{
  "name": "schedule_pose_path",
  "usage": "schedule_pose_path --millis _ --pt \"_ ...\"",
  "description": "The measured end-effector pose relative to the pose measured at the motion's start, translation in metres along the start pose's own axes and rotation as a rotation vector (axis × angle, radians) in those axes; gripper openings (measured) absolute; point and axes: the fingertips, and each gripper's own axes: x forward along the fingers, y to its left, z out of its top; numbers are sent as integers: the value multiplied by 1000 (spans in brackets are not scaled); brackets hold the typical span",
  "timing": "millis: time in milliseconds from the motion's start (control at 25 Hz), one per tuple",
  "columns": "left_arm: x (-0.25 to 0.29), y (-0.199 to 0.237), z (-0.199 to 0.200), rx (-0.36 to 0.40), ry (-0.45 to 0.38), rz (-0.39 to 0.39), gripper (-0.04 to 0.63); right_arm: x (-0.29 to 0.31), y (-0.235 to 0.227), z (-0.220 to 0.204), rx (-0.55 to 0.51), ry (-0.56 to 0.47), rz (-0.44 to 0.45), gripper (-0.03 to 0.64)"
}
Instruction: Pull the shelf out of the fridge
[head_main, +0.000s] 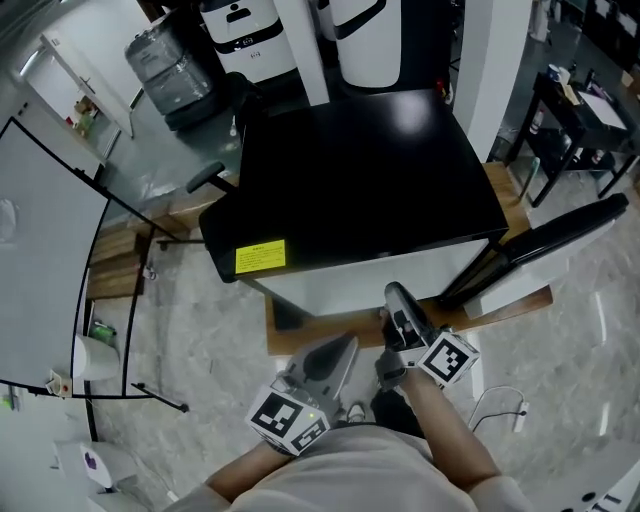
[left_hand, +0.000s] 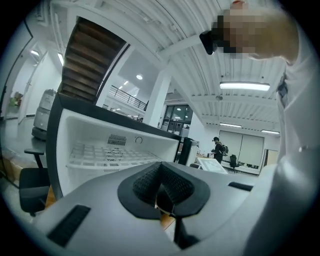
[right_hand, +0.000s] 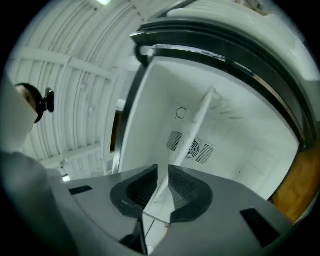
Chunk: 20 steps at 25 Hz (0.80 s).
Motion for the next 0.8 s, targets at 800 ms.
schedule_pose_path --millis 800 --pt "14 29 -5 -14 21 76 6 68 -69 24 336 -102 18 135"
